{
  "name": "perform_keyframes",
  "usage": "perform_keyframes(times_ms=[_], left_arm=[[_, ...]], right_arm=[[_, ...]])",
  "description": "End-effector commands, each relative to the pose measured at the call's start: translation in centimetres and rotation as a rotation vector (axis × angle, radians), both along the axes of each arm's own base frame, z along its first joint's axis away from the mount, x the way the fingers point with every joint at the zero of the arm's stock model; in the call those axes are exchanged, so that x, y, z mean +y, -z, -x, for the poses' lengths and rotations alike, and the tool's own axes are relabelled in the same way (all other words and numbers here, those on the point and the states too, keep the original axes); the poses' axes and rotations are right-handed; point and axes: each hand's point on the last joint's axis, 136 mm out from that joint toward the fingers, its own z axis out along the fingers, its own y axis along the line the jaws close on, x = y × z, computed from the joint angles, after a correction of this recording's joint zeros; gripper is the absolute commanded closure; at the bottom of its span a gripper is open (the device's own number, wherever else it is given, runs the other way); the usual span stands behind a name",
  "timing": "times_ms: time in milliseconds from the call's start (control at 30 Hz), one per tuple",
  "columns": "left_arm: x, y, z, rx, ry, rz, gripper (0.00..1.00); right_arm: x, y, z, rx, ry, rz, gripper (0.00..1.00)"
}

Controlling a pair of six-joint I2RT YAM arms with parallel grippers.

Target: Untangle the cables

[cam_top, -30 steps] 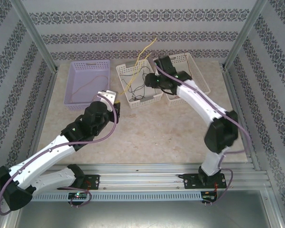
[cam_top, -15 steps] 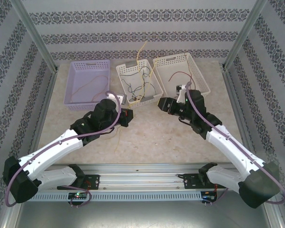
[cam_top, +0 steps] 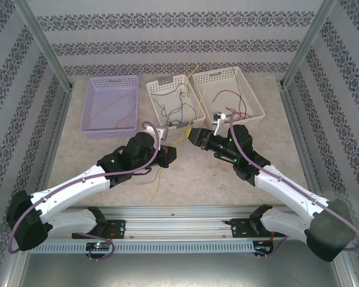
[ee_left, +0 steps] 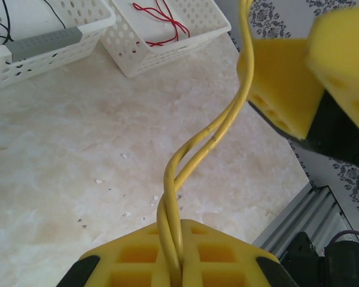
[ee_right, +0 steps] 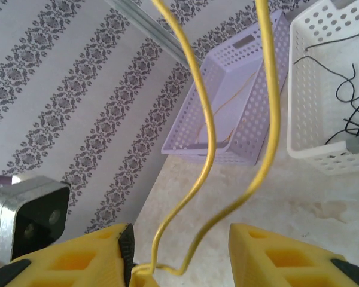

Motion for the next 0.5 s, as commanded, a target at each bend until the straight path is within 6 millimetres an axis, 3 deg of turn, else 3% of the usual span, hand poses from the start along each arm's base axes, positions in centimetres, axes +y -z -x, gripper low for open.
perform_keyframes(times_ms=[0, 267, 467], left_arm=[[-0.1, -1.2, 0.2, -0.042, -0.009, 0.045, 1.00], [0.8, -2.2, 0.5, -0.079, -0.032, 0.065, 1.00], [0.5, -1.8, 0.6, -0.067, -0.021, 0.075, 1.00]], right_arm=[[0.2, 0.1, -0.3, -0.018, 0.014, -0.020, 0.58], [0.1, 1.5, -0.2, 0.011, 0.027, -0.011, 0.58], [0.8, 1.1, -0.1, 0.005, 0.014, -0.024, 0.58]])
